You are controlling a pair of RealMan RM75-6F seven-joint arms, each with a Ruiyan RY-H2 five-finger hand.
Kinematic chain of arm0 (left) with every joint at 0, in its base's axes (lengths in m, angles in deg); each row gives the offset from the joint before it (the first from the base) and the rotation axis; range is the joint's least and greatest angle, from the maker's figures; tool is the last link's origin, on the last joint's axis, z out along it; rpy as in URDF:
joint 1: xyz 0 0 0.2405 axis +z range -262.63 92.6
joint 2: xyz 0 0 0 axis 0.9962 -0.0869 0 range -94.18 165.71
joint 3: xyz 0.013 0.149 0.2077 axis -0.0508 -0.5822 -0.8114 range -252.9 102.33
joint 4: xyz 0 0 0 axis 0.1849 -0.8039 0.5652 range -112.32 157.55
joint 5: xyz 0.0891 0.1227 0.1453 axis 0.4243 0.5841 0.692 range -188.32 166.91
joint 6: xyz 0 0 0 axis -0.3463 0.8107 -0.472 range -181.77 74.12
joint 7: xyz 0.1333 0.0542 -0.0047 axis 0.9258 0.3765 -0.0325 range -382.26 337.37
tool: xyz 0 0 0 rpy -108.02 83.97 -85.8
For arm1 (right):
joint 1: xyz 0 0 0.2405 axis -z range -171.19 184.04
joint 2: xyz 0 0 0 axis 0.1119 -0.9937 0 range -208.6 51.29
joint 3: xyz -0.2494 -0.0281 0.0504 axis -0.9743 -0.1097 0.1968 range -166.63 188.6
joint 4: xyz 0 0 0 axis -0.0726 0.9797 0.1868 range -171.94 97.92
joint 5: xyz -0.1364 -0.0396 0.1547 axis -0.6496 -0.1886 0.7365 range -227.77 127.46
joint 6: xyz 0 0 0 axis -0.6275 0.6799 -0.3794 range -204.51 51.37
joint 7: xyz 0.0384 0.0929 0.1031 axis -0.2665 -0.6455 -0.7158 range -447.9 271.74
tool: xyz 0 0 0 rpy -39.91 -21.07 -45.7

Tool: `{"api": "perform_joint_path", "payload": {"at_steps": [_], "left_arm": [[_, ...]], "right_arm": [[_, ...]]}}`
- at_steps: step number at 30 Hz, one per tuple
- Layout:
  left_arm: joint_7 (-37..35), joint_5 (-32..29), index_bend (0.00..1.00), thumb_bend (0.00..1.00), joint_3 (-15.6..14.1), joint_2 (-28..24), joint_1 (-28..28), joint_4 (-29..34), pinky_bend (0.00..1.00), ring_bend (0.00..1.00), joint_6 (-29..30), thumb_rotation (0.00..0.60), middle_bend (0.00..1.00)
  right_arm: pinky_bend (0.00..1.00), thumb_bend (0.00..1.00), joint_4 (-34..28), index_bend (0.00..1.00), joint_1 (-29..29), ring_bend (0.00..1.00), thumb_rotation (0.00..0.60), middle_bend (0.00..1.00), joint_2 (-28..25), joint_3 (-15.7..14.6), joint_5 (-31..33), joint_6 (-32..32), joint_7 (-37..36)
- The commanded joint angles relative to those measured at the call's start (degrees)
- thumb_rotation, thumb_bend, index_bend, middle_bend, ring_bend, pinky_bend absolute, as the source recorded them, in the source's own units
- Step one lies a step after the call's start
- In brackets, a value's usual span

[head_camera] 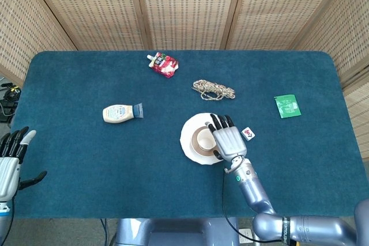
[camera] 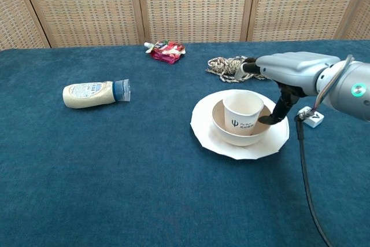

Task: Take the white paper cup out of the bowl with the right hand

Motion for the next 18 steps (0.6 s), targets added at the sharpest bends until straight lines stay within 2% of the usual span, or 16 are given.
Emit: {"api": "perform_joint_path", "payload": {"at_steps": [1, 8, 10, 15, 18], "left_arm": [[0.1, 0.1, 0.00, 0.03, -0.1, 0.0, 0.0, 0.0, 0.00, 0.00, 0.0, 0.600, 0.00], [-0.4, 0.0, 0.00, 0.03, -0.1, -0.1, -0.1, 0.1, 0.00, 0.00, -0.2, 0.600, 0.00], [-0.4, 0.1, 0.00, 0.03, -0.2, -0.1, -0.1, 0.1, 0.00, 0.00, -0.3, 0.600, 0.00], [-0.2, 0.8, 0.00, 0.03, -0.4, -0.1, 0.0, 0.2, 0.00, 0.00, 0.1, 0.600, 0.00], [-0.3, 0.4, 0.00, 0.03, -0.3, -0.1, 0.0, 0.1, 0.00, 0.00, -0.1, 0.600, 0.00]], "right_arm": [[0.00, 0.46, 0.6, 0.16, -1.0, 0.00, 0.600, 0.00, 0.7, -0.3, 1.2, 0.4, 0.5], [0.00, 0.46, 2.5, 0.22, -3.3, 0.00, 0.600, 0.00, 2.3, -1.4, 3.0, 1.2, 2.3], [0.00, 0.46, 3.3, 0.26, -3.7, 0.00, 0.600, 0.00, 3.1, -1.7, 3.0, 1.8, 2.4], [0.02, 0.46, 4.1, 0.43, -4.0, 0.00, 0.600, 0.03, 4.5, -1.8, 1.0, 3.7, 1.0], [0.04, 0.46, 3.3, 0.47, -4.3, 0.00, 0.600, 0.07, 4.4, -1.7, -1.4, 5.2, 0.5]]}}
